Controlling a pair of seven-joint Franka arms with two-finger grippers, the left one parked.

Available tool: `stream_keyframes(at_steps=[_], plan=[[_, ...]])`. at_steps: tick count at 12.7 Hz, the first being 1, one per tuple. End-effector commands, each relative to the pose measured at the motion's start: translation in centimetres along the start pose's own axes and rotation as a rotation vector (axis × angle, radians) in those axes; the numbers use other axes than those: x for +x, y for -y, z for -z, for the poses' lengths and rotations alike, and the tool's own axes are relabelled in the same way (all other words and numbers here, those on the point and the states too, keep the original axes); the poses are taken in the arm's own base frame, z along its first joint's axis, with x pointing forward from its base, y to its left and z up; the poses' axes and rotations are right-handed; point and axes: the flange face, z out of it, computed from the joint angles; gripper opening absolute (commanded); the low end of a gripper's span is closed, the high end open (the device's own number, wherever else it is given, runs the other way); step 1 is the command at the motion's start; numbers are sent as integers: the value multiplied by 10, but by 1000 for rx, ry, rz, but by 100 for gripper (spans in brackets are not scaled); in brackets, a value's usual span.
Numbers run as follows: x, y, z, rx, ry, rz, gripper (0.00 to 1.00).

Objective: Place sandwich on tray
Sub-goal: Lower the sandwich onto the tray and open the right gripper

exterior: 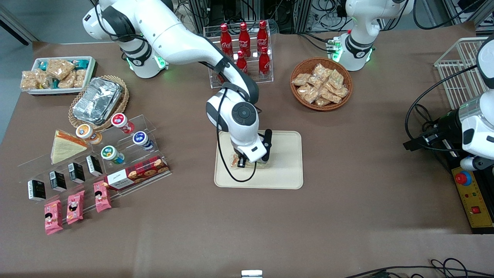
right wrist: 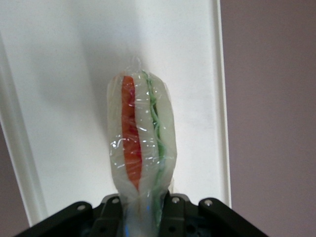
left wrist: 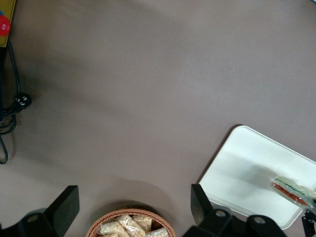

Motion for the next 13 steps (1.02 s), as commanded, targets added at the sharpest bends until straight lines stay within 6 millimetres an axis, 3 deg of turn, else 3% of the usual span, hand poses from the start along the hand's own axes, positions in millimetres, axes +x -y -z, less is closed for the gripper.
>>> stream_keyframes(at_steps=[1,10,13], plan=[[6,-3,-13,-29,-9,1,17],[3,-16,-39,-59,-42,-46,18],[1,-18,-43,-57,-41,-53,29]])
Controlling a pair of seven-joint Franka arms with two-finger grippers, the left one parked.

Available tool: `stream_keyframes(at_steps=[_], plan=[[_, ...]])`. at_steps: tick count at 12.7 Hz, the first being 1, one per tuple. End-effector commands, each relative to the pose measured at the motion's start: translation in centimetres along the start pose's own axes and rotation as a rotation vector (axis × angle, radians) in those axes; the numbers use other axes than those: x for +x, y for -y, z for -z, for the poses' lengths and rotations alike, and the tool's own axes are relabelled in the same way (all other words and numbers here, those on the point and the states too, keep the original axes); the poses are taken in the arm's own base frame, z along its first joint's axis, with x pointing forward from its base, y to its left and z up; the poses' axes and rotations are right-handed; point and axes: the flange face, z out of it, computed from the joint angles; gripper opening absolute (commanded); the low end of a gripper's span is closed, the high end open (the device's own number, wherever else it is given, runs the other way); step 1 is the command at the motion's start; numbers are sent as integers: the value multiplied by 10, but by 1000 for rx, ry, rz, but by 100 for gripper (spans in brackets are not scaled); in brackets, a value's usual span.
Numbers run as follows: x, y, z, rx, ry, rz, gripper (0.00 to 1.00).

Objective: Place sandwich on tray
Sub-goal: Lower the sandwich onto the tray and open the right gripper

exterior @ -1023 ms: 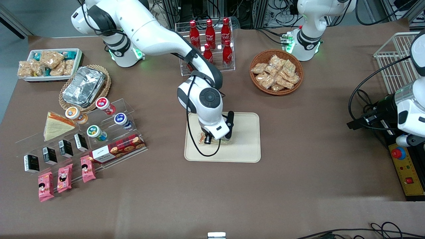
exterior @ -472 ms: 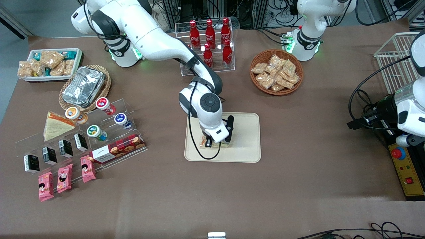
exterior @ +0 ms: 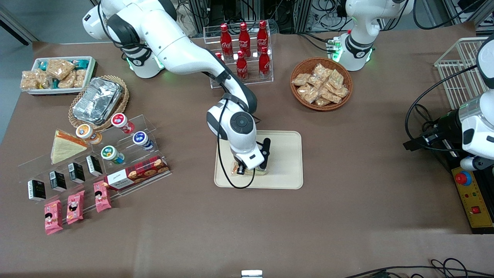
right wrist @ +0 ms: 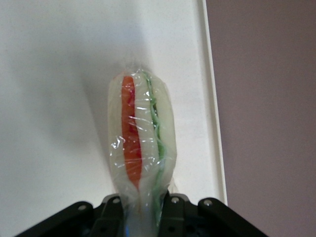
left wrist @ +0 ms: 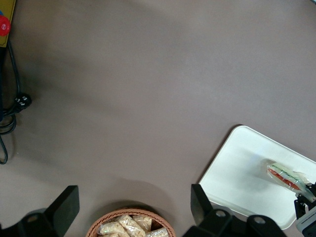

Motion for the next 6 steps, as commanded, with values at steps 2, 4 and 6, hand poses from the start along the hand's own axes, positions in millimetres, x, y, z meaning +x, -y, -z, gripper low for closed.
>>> stream_keyframes(at_steps=[2,4,6], plan=[[1,-7,-5,-9,-14,-60,69],[0,-9,1,-8,-18,-68,95],[2,-9,15,1,-33,-73,98]])
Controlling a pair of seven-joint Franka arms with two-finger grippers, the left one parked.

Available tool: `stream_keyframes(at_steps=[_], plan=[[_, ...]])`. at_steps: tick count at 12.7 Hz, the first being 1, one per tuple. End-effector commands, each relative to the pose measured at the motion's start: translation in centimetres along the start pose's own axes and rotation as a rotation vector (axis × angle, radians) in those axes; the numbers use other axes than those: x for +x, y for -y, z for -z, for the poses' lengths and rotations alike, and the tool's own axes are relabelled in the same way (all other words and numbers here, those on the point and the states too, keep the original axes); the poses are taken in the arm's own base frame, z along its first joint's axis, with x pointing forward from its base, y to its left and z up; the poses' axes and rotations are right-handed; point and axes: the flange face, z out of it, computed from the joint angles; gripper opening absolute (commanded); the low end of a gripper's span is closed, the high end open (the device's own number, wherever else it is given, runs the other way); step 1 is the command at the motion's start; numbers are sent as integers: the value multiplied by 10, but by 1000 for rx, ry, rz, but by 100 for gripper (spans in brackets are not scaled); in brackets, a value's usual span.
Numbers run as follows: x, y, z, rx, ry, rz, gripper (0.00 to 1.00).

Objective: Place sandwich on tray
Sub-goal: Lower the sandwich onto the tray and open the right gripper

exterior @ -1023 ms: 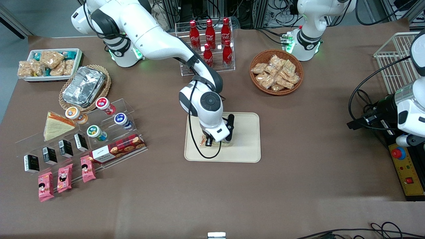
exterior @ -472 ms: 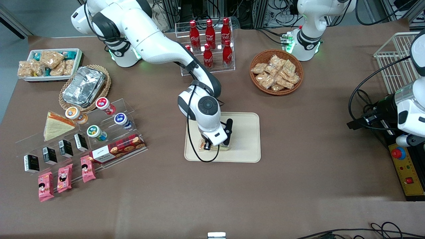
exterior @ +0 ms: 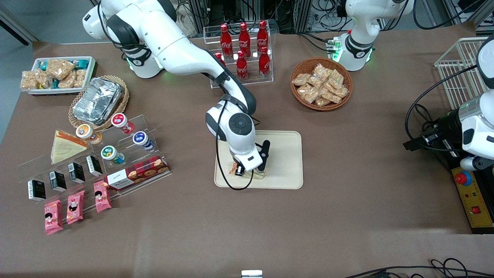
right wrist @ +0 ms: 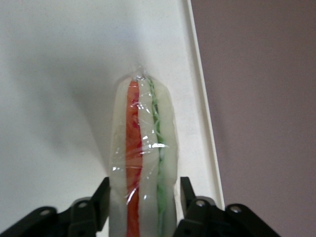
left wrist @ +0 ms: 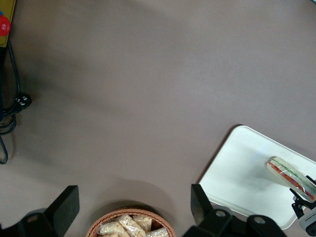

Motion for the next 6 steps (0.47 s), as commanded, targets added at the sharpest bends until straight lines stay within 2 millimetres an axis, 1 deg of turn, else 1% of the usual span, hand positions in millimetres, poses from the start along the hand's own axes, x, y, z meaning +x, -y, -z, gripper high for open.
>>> stream_keyframes(at_steps=[1,3,5,6], plan=[[5,-5,24,14,-49,-40,98],[2,-8,51,43,-58,-61,98],[-3,-12,100,60,-75,-84,98],[-9,-17,122,72,-82,-99,98]])
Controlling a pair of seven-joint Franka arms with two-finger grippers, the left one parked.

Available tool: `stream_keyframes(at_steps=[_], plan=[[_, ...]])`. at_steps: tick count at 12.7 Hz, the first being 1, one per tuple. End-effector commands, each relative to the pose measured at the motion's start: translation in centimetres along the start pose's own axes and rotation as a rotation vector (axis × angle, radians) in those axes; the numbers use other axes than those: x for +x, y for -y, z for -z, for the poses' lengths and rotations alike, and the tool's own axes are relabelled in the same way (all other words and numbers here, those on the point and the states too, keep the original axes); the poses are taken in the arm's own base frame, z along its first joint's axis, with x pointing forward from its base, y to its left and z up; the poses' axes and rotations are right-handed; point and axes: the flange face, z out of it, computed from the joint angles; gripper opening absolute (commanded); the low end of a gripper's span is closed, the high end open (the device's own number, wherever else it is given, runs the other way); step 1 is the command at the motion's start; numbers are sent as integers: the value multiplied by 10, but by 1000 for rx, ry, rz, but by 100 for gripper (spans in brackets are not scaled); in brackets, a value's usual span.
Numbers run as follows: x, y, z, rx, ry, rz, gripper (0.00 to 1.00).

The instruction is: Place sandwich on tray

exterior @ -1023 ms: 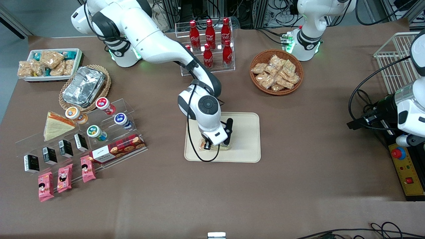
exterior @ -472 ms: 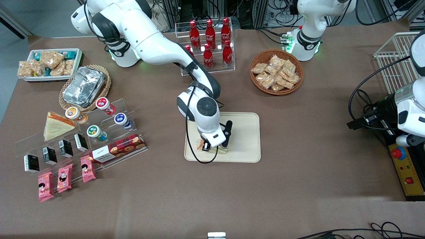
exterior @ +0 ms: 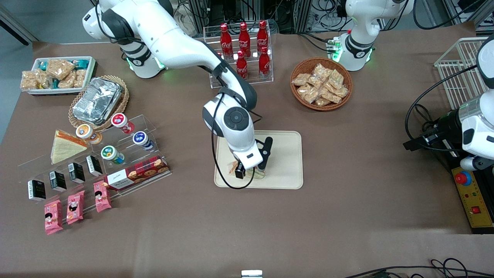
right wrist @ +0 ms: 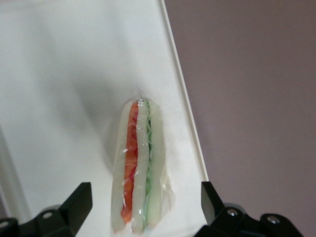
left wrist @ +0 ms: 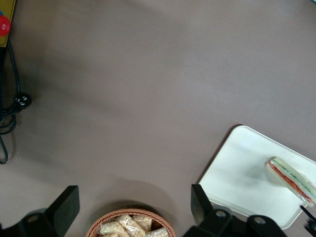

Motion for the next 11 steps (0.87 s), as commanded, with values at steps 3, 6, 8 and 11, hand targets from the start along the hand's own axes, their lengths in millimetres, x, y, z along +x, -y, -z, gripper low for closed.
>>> stream_keyframes(at_steps=[3,6,8,11], plan=[[-44,-42,108,93,-29,-141,98],[-88,-74,171,108,-21,-351,98],[-121,-96,204,113,-14,-493,98],[-177,-128,247,117,-15,-588,98]])
